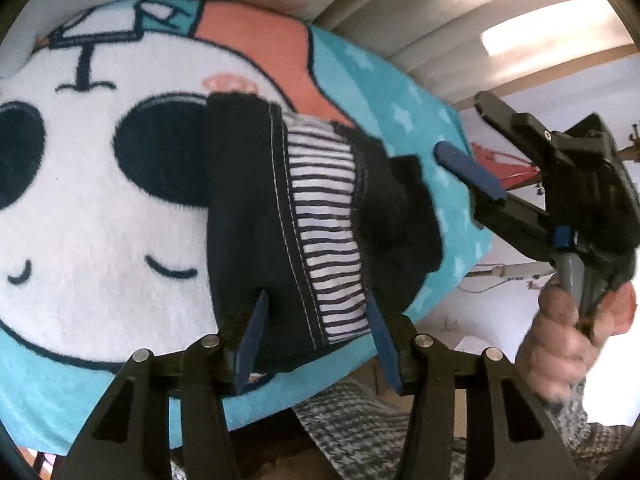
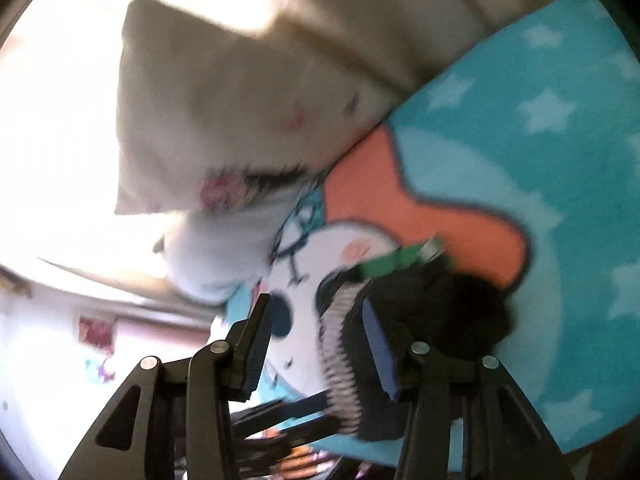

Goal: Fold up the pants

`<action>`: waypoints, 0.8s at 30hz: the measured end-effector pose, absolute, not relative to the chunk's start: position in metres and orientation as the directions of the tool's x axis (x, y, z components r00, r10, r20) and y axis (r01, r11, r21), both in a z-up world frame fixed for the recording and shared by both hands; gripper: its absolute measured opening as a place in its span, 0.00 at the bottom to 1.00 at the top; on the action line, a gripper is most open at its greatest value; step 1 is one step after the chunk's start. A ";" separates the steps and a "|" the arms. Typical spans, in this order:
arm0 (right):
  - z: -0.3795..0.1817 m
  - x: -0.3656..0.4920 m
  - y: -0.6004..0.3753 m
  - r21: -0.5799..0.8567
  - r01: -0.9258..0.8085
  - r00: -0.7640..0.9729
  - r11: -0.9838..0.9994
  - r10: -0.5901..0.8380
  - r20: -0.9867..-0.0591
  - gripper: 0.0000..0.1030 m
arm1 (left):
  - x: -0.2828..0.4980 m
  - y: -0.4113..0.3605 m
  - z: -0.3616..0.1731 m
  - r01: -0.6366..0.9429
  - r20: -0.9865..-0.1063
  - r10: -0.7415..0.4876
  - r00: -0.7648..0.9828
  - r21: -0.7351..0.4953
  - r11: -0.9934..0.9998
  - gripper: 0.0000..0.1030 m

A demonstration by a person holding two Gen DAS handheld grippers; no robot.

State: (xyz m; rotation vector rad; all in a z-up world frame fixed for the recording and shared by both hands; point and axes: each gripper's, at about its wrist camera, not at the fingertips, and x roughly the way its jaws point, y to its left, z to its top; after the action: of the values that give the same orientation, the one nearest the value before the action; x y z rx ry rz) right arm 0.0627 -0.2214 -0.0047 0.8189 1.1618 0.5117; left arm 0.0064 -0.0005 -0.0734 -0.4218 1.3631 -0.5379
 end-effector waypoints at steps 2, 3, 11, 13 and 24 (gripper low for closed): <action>-0.022 0.059 -0.211 0.769 0.075 0.286 0.635 0.724 -0.627 0.50 | 0.006 -0.002 -0.078 0.113 -0.822 -0.557 0.116 -0.546 0.830 0.48; -0.031 0.057 -0.212 0.757 0.099 0.276 0.645 0.714 -0.644 0.50 | 0.006 -0.002 -0.081 0.107 -0.832 -0.543 0.115 -0.533 0.839 0.48; -0.068 0.031 -0.241 0.750 0.196 0.291 0.632 0.692 -0.660 0.48 | 0.013 -0.003 -0.089 0.087 -0.842 -0.530 0.102 -0.523 0.848 0.48; -0.061 0.032 -0.243 0.739 0.187 0.302 0.647 0.678 -0.670 0.51 | 0.015 -0.005 -0.081 0.102 -0.844 -0.524 0.116 -0.515 0.851 0.48; -0.040 0.024 -0.228 0.510 0.064 0.331 0.858 0.463 -0.822 0.53 | 0.057 -0.013 -0.049 0.124 -0.849 -0.474 0.232 -0.458 0.880 0.48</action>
State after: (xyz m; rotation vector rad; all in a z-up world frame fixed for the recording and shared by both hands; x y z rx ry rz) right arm 0.0242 -0.2279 -0.0404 0.5050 1.2182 0.2759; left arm 0.0567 -0.0134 -0.0488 -0.3229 1.2760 -0.4205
